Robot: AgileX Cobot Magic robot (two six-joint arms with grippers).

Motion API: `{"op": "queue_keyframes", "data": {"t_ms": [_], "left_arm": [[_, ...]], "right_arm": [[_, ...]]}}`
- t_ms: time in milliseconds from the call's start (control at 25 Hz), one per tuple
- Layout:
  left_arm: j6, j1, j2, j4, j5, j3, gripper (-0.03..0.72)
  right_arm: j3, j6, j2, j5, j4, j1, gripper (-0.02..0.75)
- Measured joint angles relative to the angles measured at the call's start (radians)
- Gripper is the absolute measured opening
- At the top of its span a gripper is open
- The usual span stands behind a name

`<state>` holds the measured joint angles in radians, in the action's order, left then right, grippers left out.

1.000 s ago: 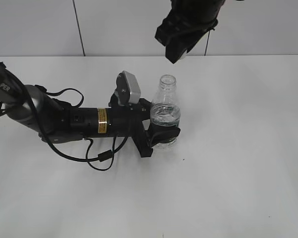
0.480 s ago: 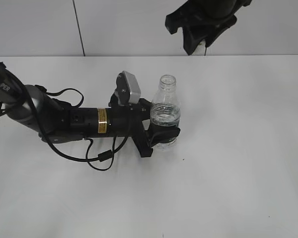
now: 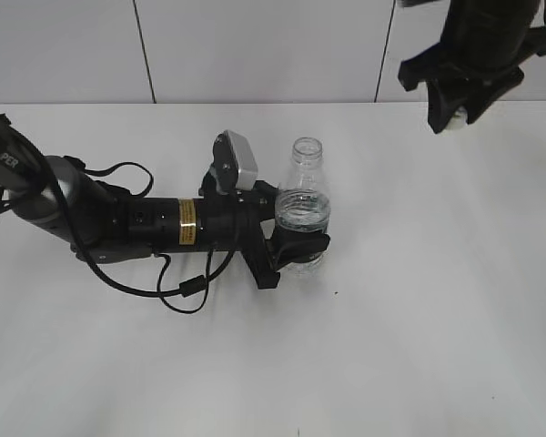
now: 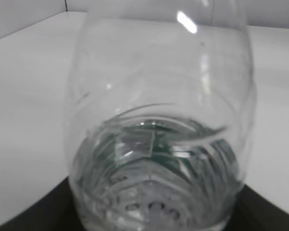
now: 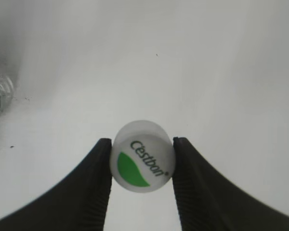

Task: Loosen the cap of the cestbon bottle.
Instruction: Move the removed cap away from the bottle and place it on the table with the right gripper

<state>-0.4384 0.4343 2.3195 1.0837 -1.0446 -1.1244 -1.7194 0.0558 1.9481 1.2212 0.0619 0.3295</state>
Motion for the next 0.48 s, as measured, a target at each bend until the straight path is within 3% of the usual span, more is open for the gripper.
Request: {"op": "queue_keyframes", "data": {"t_ms": [280,480], "left_arm": [[0.0,0.0,0.0,0.0,0.0,0.0,0.412],[0.0,0.0,0.0,0.0,0.0,0.0,0.412]], "right_arm": [[0.148,-0.002,0.0,-0.021,0.002,-0.072,0.296],[0.25,-0.005,0.0,-0.171,0.002,-0.081,0.296]]}}
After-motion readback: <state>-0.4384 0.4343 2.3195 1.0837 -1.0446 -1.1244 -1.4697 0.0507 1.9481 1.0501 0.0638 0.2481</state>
